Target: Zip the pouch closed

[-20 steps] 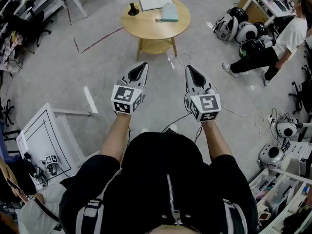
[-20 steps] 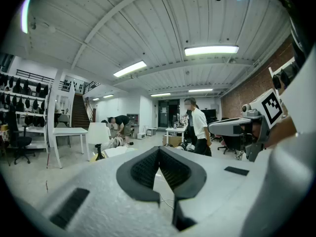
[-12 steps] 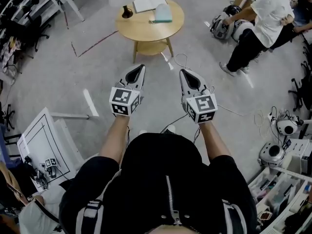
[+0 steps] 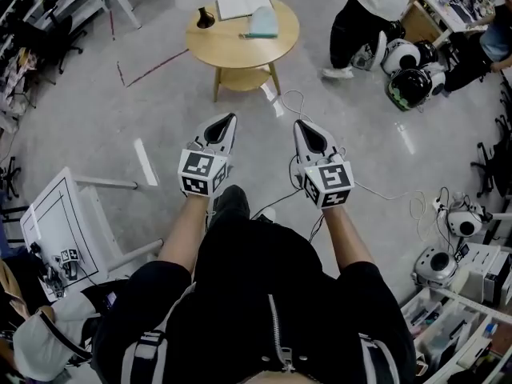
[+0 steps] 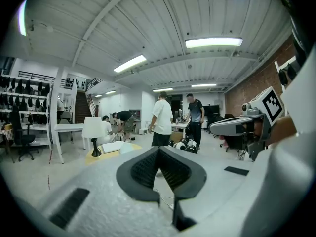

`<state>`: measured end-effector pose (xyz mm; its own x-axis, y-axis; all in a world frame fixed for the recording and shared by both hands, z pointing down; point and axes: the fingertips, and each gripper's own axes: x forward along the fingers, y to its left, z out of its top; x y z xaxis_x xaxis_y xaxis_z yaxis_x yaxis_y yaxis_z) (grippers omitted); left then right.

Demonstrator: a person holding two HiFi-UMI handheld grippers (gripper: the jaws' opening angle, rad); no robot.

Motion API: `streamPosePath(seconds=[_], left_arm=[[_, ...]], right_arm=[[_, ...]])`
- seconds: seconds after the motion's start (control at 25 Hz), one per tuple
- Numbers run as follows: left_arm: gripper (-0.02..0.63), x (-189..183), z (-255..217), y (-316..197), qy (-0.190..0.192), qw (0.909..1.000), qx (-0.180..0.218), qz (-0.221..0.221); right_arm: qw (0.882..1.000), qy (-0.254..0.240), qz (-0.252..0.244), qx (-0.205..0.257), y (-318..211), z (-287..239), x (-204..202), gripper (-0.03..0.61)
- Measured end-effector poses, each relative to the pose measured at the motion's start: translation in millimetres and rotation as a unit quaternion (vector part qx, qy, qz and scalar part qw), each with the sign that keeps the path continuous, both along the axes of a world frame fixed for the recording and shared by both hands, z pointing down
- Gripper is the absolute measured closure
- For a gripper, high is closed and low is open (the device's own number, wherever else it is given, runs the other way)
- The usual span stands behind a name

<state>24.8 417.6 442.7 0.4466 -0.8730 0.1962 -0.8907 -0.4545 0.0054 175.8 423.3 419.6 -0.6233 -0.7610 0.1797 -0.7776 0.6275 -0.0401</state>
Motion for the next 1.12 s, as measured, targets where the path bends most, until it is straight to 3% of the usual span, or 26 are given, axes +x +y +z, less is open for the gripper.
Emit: streamPosePath(seconds=[0.28,0.56,1.12], left_arm=[[0.607,-1.4,2.7,-33.8,0.001,1.0000,-0.002,-0.003],[0.607,-9.9,16.1,-113.8,0.016,0.9998,-0.012,0.008],[0.607,-91.8,24.8,-345.5,-0.020,0.9982,-0.017,0.055]], right_arm=[[1.000,0.001,0.000,-0.001,-30.4,2.1,1.0,0.575],[1.000,0.011,0.010,-0.017,-90.8,17.1,-12.9,0.575],[0.999,0.016,0.035,-0.031,-328.3,13.3,-108.4,0.575]])
